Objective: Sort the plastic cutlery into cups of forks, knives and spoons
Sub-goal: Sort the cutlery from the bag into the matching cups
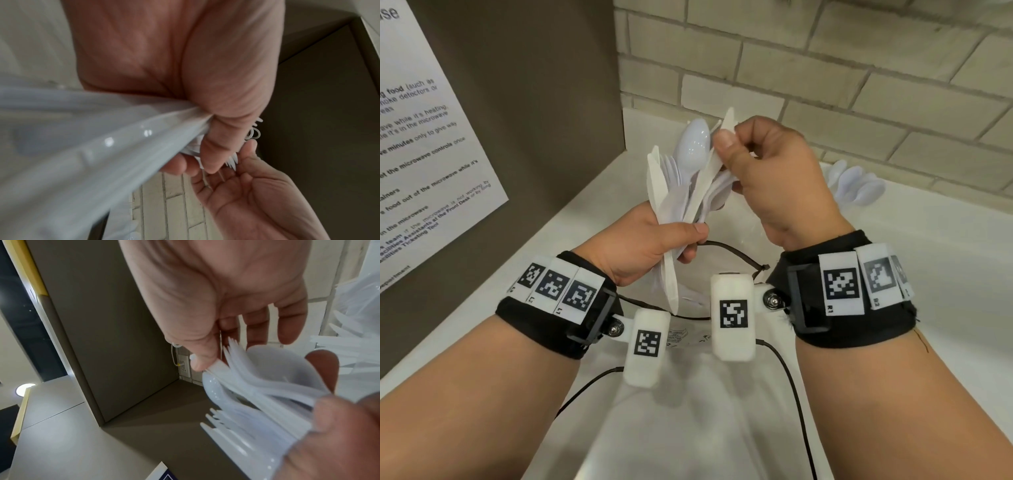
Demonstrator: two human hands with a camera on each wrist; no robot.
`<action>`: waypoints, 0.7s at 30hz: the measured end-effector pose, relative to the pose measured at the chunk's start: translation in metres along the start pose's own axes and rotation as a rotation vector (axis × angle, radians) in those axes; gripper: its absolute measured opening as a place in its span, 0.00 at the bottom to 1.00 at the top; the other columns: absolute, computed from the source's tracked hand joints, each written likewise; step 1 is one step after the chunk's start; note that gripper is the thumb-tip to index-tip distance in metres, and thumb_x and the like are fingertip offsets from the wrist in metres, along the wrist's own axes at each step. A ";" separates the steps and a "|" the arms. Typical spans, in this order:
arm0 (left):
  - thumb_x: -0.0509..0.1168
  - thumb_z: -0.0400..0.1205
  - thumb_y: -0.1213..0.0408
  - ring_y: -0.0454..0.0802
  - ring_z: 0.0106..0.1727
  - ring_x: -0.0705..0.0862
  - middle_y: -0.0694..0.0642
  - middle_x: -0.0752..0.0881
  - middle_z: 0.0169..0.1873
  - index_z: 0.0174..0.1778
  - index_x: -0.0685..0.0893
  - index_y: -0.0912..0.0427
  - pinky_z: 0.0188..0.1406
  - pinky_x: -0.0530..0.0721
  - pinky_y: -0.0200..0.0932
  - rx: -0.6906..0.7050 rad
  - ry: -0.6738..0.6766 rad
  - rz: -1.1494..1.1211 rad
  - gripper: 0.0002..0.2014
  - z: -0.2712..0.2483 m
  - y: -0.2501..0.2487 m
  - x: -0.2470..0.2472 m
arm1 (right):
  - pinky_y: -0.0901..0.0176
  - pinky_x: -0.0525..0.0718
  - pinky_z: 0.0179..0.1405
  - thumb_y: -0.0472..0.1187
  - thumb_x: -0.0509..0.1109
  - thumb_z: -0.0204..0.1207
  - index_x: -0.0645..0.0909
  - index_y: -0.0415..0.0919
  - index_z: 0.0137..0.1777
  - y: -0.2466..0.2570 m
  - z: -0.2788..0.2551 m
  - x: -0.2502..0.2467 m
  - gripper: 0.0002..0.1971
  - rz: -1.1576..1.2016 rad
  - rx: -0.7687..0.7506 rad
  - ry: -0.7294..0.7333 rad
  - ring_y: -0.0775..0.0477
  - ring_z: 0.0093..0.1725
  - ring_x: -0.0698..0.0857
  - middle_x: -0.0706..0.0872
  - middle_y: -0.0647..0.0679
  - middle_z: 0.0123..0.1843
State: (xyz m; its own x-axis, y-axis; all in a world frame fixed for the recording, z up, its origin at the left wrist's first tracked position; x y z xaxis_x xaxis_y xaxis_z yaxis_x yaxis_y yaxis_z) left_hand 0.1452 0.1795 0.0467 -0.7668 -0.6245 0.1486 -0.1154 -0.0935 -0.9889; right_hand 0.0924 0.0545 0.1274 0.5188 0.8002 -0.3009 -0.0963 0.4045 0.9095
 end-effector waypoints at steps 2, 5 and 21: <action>0.68 0.74 0.66 0.48 0.31 0.77 0.53 0.82 0.33 0.66 0.77 0.75 0.34 0.80 0.42 -0.004 -0.003 0.007 0.25 0.000 0.002 0.000 | 0.51 0.81 0.39 0.44 0.67 0.80 0.78 0.43 0.39 0.002 0.000 -0.001 0.09 0.052 -0.034 -0.058 0.47 0.37 0.81 0.85 0.39 0.39; 0.67 0.75 0.65 0.47 0.31 0.77 0.51 0.82 0.32 0.67 0.78 0.71 0.33 0.80 0.43 -0.012 0.008 0.020 0.25 0.000 0.004 0.000 | 0.49 0.81 0.37 0.46 0.63 0.81 0.78 0.44 0.39 0.005 -0.001 -0.001 0.10 0.086 -0.087 -0.158 0.39 0.36 0.81 0.86 0.33 0.40; 0.66 0.77 0.66 0.49 0.29 0.73 0.51 0.78 0.29 0.61 0.84 0.57 0.27 0.75 0.39 -0.033 0.107 0.001 0.16 -0.003 0.005 -0.001 | 0.69 0.78 0.55 0.41 0.64 0.81 0.83 0.41 0.43 0.014 -0.004 -0.006 0.10 0.044 -0.400 -0.168 0.58 0.58 0.83 0.85 0.49 0.59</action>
State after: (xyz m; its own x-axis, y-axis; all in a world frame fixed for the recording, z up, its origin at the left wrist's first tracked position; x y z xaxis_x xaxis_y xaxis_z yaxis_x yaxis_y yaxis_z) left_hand 0.1434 0.1821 0.0411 -0.8296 -0.5381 0.1490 -0.1344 -0.0665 -0.9887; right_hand 0.0843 0.0573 0.1401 0.6348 0.7506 -0.1830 -0.4259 0.5377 0.7277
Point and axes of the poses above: each hand's wrist, its own z-axis towards the middle knuckle, its own x-axis out of the palm, y = z × x, the point moved 3 cm from there along z, towards the middle knuckle
